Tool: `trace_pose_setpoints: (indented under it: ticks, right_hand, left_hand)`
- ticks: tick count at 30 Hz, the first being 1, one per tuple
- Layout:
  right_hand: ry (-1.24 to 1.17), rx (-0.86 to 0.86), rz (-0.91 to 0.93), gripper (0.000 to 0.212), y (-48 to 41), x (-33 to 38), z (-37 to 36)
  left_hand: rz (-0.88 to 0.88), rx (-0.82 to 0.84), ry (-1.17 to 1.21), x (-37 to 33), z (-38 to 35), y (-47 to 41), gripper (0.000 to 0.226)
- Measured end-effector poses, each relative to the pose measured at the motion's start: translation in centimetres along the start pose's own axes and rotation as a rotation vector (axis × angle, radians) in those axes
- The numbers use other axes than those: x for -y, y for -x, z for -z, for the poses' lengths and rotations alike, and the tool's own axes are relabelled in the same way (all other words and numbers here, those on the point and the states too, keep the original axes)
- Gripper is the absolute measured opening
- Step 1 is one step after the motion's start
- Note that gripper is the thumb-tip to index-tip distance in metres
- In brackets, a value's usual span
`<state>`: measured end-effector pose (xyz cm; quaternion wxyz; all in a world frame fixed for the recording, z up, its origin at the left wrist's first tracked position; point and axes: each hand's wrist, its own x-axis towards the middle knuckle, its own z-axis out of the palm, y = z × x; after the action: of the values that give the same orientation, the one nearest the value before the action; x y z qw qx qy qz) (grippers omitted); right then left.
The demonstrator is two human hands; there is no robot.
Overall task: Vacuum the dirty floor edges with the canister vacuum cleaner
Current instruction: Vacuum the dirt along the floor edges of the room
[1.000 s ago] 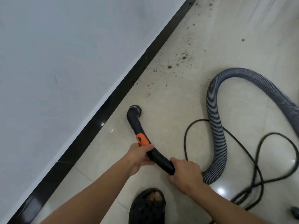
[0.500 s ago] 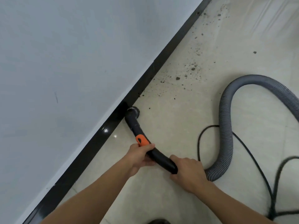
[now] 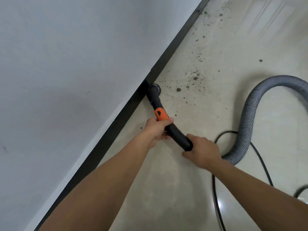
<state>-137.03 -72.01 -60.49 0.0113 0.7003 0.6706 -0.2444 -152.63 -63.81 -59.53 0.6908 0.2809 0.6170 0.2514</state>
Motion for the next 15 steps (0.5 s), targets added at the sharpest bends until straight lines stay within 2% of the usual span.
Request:
trace_pose_setpoints:
  ticks: [6,11,15]
  right_hand:
    - [-0.102,-0.003,-0.043,0.025,-1.0,1.3,0.7]
    - [-0.133,-0.004,0.045,0.026,4.8,1.8,-2.1]
    - [-0.142,0.069,0.146,0.028,9.8,1.9,-3.9]
  left_hand:
    - [-0.011,-0.041,-0.066,-2.3,-0.2,-0.6,0.034]
    - [-0.007,-0.111,-0.129,1.9,1.4,4.7,0.034]
    - [0.027,-0.168,-0.097,6.3,2.9,10.3,0.028]
